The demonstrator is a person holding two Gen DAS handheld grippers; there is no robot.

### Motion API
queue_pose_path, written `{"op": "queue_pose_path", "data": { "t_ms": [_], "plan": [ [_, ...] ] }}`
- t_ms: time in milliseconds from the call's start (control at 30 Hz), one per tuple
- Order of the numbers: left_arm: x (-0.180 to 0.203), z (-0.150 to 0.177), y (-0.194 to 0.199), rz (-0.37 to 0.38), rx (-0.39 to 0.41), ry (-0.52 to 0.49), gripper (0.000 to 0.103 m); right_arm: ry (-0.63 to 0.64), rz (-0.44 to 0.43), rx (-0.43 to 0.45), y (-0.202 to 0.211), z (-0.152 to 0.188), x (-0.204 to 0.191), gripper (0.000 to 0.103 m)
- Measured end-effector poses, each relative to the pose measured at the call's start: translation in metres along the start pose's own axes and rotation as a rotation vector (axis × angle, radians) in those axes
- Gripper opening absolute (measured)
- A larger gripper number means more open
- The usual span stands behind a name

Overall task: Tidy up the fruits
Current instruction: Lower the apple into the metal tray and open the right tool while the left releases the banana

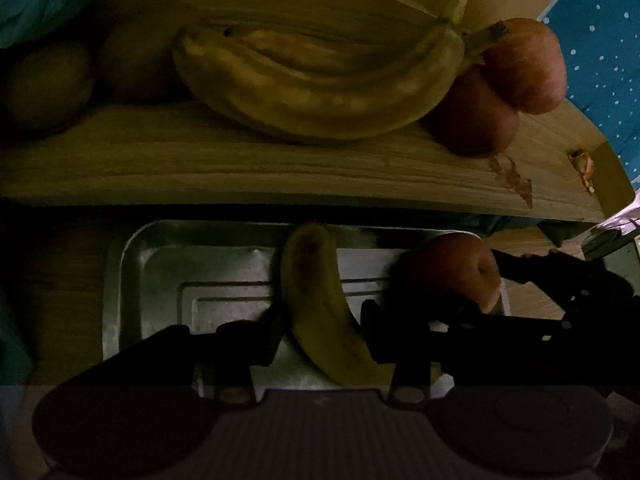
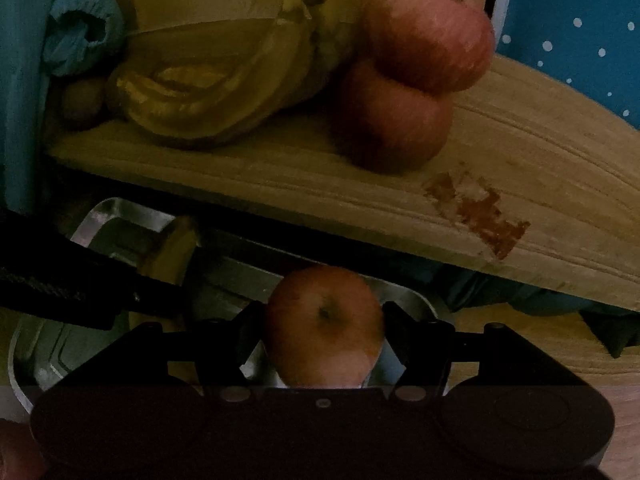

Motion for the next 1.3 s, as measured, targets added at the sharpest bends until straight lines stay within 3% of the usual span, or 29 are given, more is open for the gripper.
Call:
{"op": "queue_pose_path", "data": {
  "t_ms": [100, 233, 300, 467, 667, 733, 967, 1300],
  "plan": [
    [0.004, -0.001, -0.002, -0.006, 0.005, -0.019, 0.048, -0.010, 0.007, 0.011, 0.006, -0.001, 0.003, 0.070],
    [0.005, 0.000, -0.002, -0.030, 0.006, -0.022, 0.058, -0.033, 0.023, 0.023, 0.016, 0.001, 0.008, 0.073],
    [0.007, 0.000, -0.001, -0.041, 0.016, -0.023, 0.062, -0.050, 0.028, 0.036, 0.024, 0.003, 0.013, 0.081],
    [0.015, 0.003, 0.015, -0.072, 0.068, -0.034, 0.082, -0.079, 0.047, 0.079, 0.051, 0.011, 0.025, 0.088],
    [0.029, 0.011, 0.039, -0.101, 0.137, -0.052, 0.092, -0.115, 0.067, 0.141, 0.093, 0.024, 0.042, 0.098],
    [0.034, 0.015, 0.050, -0.112, 0.164, -0.057, 0.095, -0.132, 0.077, 0.169, 0.109, 0.030, 0.046, 0.102],
    [0.060, 0.035, 0.077, -0.158, 0.242, -0.109, 0.103, -0.177, 0.087, 0.240, 0.155, 0.054, 0.056, 0.102],
    [0.095, 0.083, 0.108, -0.223, 0.270, -0.177, 0.103, -0.159, 0.058, 0.234, 0.197, 0.099, 0.067, 0.102]
  ]
}}
Point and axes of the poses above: each gripper's, at about its wrist camera, not at the fingertips, and y roughly against the way its jaws point, x to its right, z to its underside, the point moved 3 cm from there along -y, roughly the way its jaws point, and after that the axes turned 11 degrees about z, right-handed, at the moved point
